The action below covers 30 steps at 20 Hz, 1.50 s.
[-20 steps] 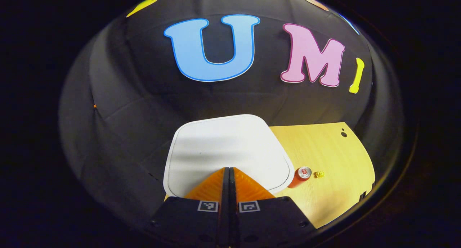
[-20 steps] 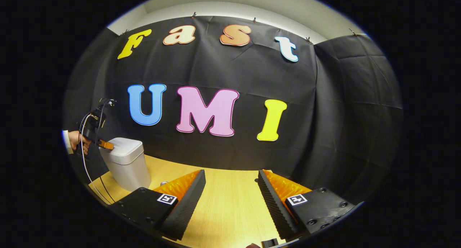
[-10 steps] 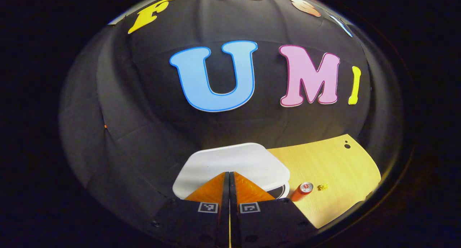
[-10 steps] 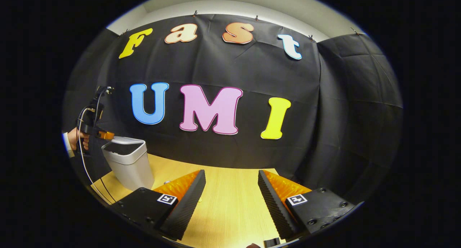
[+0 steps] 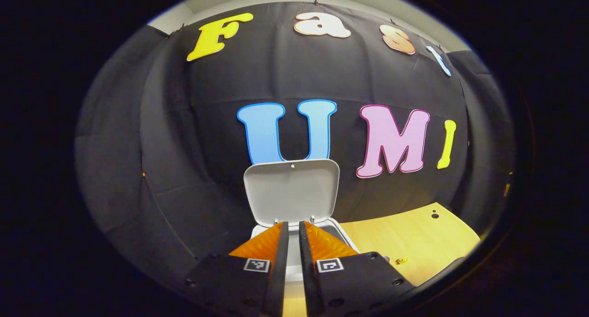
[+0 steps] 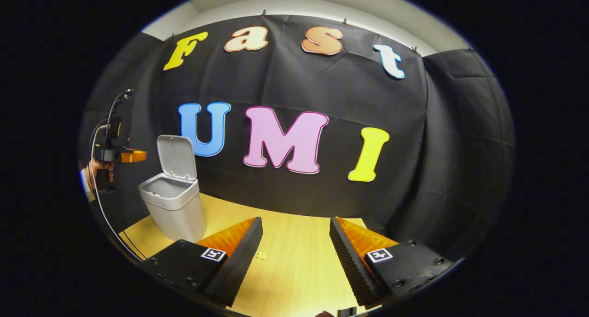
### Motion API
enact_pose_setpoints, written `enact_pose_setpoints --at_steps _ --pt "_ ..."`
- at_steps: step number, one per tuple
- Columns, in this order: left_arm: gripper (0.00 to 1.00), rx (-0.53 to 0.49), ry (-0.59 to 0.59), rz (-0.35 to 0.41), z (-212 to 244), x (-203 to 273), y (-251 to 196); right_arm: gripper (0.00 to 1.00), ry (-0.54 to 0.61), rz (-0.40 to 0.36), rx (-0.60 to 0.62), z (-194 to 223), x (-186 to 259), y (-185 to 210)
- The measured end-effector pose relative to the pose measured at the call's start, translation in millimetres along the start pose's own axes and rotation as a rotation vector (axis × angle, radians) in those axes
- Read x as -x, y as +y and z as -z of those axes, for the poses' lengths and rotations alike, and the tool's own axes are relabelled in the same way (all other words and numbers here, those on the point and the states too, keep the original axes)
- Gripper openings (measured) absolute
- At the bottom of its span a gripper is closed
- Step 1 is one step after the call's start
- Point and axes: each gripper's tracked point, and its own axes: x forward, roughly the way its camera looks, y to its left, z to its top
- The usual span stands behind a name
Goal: Press the lid of the desktop garbage bin to open it, pick up the crumpled paper on the desktop and throw it into the bin, then pick up the pop can on the desktop and drop it into the bin, and finally close the garbage bin lid.
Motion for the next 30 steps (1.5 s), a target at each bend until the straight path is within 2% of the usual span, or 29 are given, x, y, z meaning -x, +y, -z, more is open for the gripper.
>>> enact_pose_setpoints --at_steps 1,2,3,4,6,8,11,13,20,24,27,30 --pt "0.27 -0.002 -0.023 0.013 -6 7 -3 0.94 0.011 -0.019 0.003 2 -5 6" --pt "0.46 -0.002 -0.046 0.021 -11 15 -5 0.94 0.027 -0.034 0.007 6 -11 10" --pt "0.55 -0.006 -0.067 0.028 -16 24 -8 0.94 0.039 -0.051 0.011 9 -18 14" --pt "0.70 -0.013 -0.085 0.030 -17 31 -10 0.95 0.055 -0.068 0.017 13 -26 18" --pt "0.84 -0.031 -0.119 0.020 -24 50 -12 0.94 0.084 -0.104 0.022 21 -41 28" --pt "0.91 -0.030 -0.135 0.012 -26 73 -18 0.94 0.119 -0.158 0.029 30 -61 41" --pt "0.94 -0.020 -0.135 -0.028 -21 101 -23 0.94 0.186 -0.258 0.043 50 -103 61" --pt "0.95 -0.024 -0.137 -0.066 -19 125 -27 0.94 0.279 -0.314 0.044 77 -134 72" --pt "0.94 0.023 -0.108 -0.212 7 195 -53 0.96 0.628 -0.411 0.128 225 -230 95" --pt "0.95 0.019 -0.052 -0.350 21 232 -64 0.96 0.731 -0.464 0.171 292 -256 108" --pt "0.95 0.009 -0.016 -0.440 31 256 -70 0.96 0.814 -0.472 0.170 335 -262 117" --pt "0.95 0.014 -0.006 -0.471 34 268 -79 0.95 0.845 -0.475 0.185 358 -265 121"
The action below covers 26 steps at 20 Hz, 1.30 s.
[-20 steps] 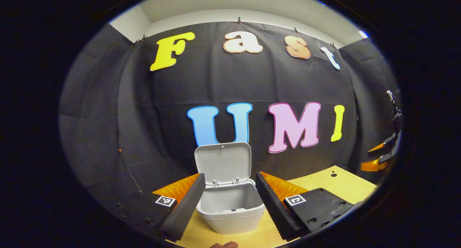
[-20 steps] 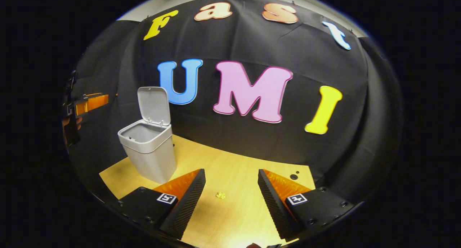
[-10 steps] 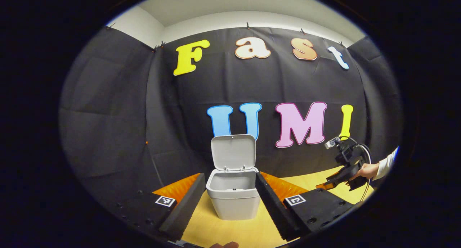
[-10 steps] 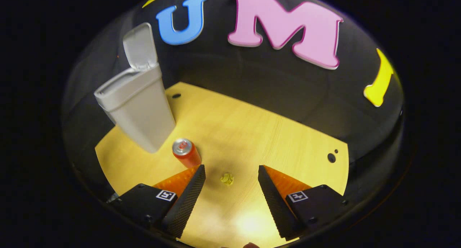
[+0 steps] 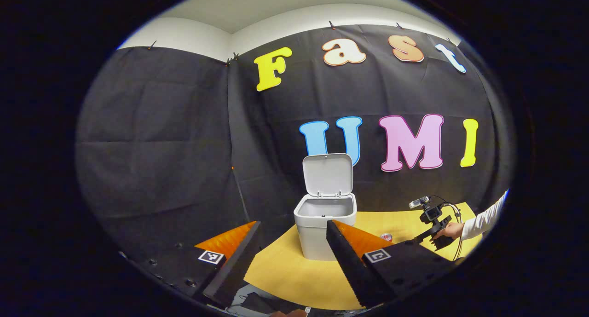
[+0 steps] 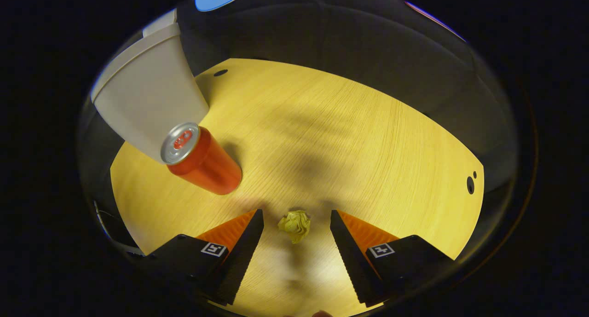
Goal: Press the lid of the desktop garbage bin to open it, pick up the crumpled paper on the desktop and throw it into the bin, then pick up the pop can on the desktop and drop it into the bin, and finally close the garbage bin lid.
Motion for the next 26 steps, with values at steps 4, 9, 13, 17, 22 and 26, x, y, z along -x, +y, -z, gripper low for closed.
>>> enact_pose_setpoints --at_steps 4,9,13,17,22,26 --pt "0.95 -0.017 0.001 -0.004 -1 -1 2 0.95 0.032 0.009 0.015 11 -13 9" --pt "0.95 -0.029 0.008 0.013 0 -16 11 0.82 0.037 0.003 -0.017 16 -23 12" --pt "0.95 -0.043 0.015 0.049 2 -28 14 0.33 -0.014 0.025 -0.032 7 -12 12" --pt "0.95 -0.032 0.013 0.090 5 -44 15 0.32 -0.239 -0.005 -0.024 -53 51 28" --pt "0.95 0.003 0.011 0.156 12 -62 8 0.31 -0.506 -0.080 0.067 -147 155 84" --pt "0.95 0.016 -0.001 0.190 10 -67 9 0.31 -0.675 -0.164 0.122 -216 231 142"
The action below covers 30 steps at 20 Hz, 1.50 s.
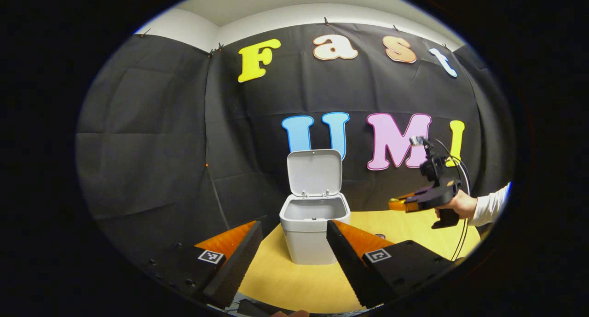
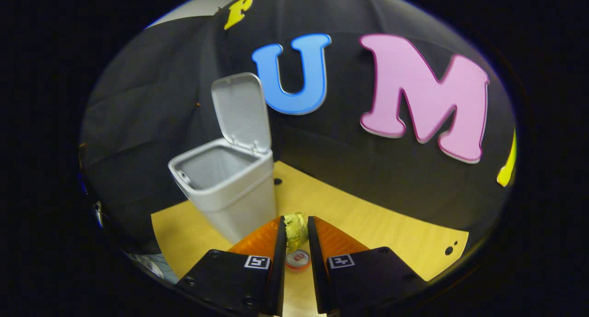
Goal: Press the lid of the desktop garbage bin to open it, pick up the crumpled paper on the desktop and throw it into the bin, then pick up the pop can on the desktop and drop it into the bin, and finally close the garbage bin lid.
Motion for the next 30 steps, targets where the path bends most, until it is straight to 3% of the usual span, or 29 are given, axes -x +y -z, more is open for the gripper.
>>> enact_pose_setpoints --at_steps 3,5,8,11,16,19,22,26,30 --pt "0.95 0.019 0.002 0.009 7 1 2 0.31 -0.098 -0.079 0.044 -53 -18 46" --pt "0.95 0.040 0.005 0.014 9 1 0 0.31 -0.106 -0.121 0.077 -72 -38 78" --pt "0.95 0.052 0.001 0.007 14 5 0 0.31 -0.038 -0.173 0.104 -66 -82 119" --pt "0.95 0.060 0.002 0.004 19 10 -1 0.31 0.025 -0.160 0.147 -47 -112 129" --pt "0.95 0.065 0.013 0.023 30 6 -8 0.28 0.040 -0.185 0.130 -45 -117 136" --pt "0.95 0.087 -0.019 0.086 27 -9 -28 0.94 0.040 -0.210 0.135 -47 -103 134" --pt "0.96 0.079 -0.018 0.132 36 -33 -51 0.96 -0.030 -0.183 0.169 -73 -71 119" --pt "0.97 0.095 0.087 0.254 76 -61 -104 0.96 -0.094 -0.137 0.155 -95 -14 81" --pt "0.97 0.010 0.089 0.353 111 -93 -158 0.96 -0.108 -0.040 0.166 -94 35 25"
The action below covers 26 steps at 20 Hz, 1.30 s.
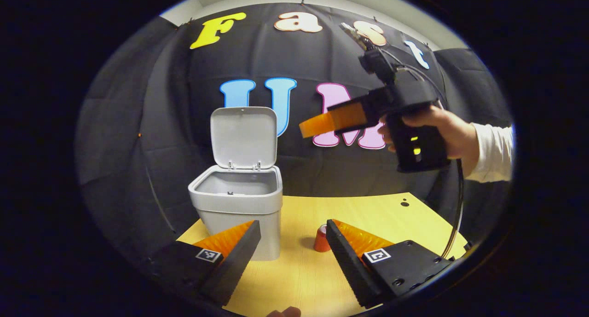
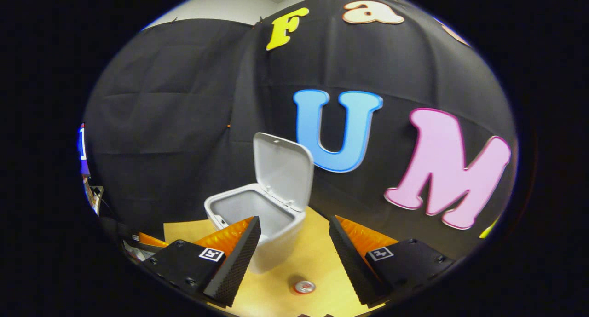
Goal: Press the lid of the desktop garbage bin to open it, pick up the crumpled paper on the desktop and throw it into the bin, then pick up the pop can on the desktop and drop it into the bin, and finally close the garbage bin lid.
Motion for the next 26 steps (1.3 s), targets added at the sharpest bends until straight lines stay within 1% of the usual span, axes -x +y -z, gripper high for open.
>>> enact_pose_setpoints --at_steps 2,4,6,9,11,14,17,19,22,26 --pt "0.96 -0.045 0.033 0.051 29 -30 -21 0.96 0.008 0.054 -0.027 -1 31 -24" --pt "0.96 -0.077 0.063 0.081 60 -57 -37 0.96 0.006 0.101 -0.051 -4 59 -44" --pt "0.96 -0.094 0.079 0.106 82 -82 -52 0.96 -0.003 0.145 -0.049 -8 85 -59" --pt "0.96 -0.082 0.111 0.125 111 -120 -68 0.96 -0.015 0.200 -0.006 -13 118 -79" --pt "0.96 -0.068 0.138 0.119 130 -139 -74 0.96 -0.017 0.225 0.030 -16 133 -88" --pt "0.96 0.000 0.192 0.101 156 -164 -79 0.96 0.004 0.232 0.068 -6 140 -95" --pt "0.96 0.005 0.209 0.061 168 -189 -75 0.96 0.041 0.232 0.042 11 143 -101" --pt "0.97 0.031 0.225 0.058 178 -207 -77 0.96 0.060 0.240 0.037 20 144 -108" --pt "0.97 0.002 0.245 0.041 192 -231 -73 0.96 0.079 0.250 0.028 29 147 -117" --pt "0.97 -0.021 0.261 0.037 203 -253 -77 0.96 0.092 0.269 0.026 36 154 -130"
